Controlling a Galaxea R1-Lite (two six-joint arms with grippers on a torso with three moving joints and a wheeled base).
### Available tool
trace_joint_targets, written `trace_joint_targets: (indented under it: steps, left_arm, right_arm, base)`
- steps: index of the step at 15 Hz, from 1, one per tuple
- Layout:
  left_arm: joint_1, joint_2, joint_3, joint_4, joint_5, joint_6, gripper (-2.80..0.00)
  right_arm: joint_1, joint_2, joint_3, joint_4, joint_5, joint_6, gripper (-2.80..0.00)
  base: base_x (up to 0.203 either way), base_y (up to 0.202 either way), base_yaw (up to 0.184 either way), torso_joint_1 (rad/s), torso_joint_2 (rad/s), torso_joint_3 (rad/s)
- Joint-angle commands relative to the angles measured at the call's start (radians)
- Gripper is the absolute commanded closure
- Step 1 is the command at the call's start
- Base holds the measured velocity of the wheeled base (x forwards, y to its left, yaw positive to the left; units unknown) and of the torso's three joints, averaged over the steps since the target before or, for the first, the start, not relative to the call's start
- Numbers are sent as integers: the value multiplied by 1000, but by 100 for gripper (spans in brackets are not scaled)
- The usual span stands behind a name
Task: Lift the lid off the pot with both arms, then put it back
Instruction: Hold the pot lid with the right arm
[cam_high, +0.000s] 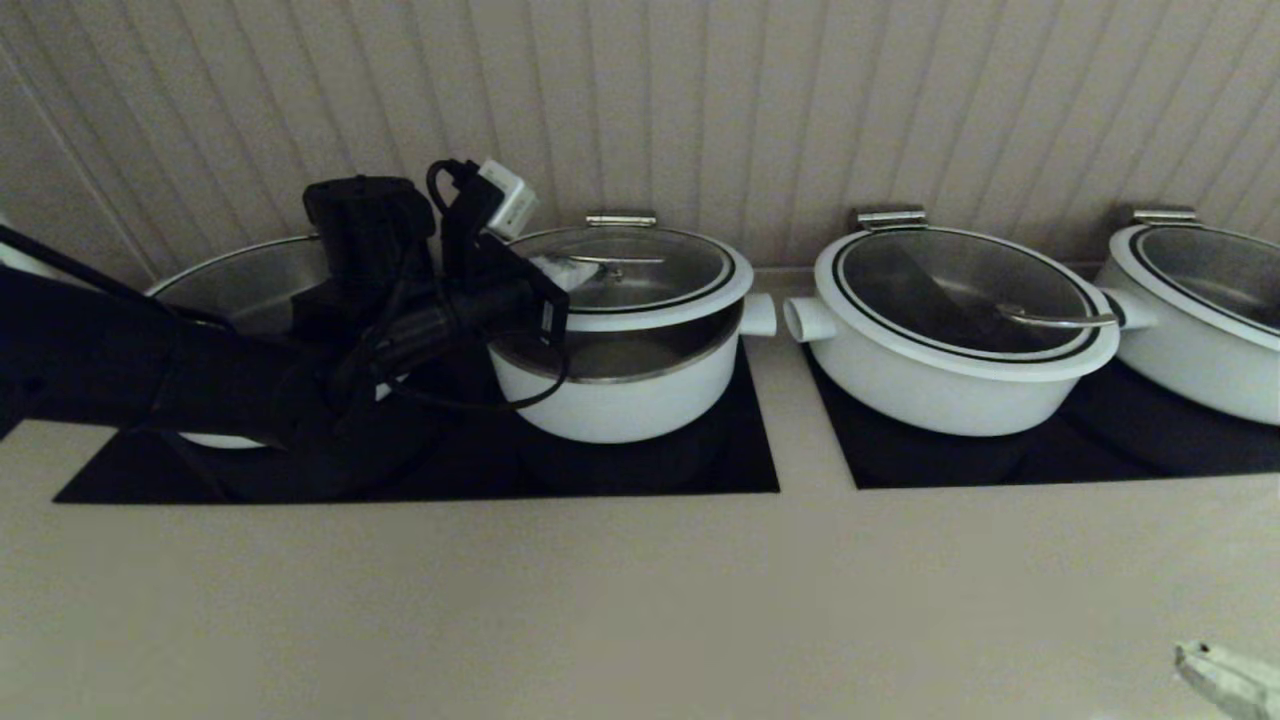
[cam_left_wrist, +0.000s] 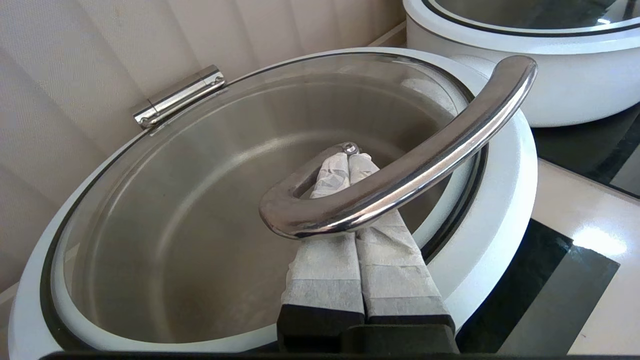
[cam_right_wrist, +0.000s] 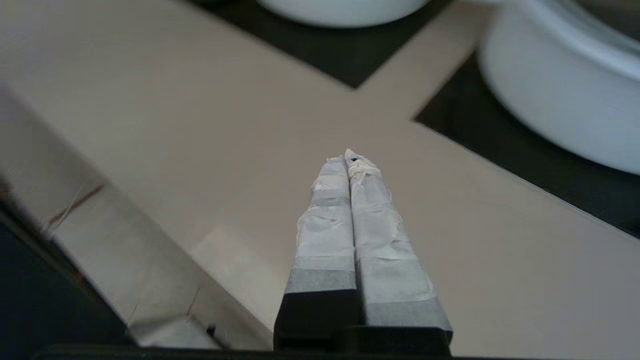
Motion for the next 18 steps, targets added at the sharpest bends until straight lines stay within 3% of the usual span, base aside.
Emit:
trace_joint_targets:
  steps: [1,5,7,18]
  left_arm:
    - [0,-1,2,-5,-2,2,0]
    - [0,0,0,-5,-2,0,0]
    - [0,0,0,-5,-2,0,0]
    - [-1,18,-2,-8,-2,-1,0]
  right_arm:
    - [25,250,-3,-114,36,-20,0]
    - [137,599,-22,-465,58,-22,0]
    - [226,714,-84,-576,63,12,0]
    - [303,1078,-473,-660,64,42,0]
  base:
    - [0,0,0,0,0,0]
    - [0,0,0,0,0,0]
    - [0,0,0,0,0,0]
    - [0,0,0,0,0,0]
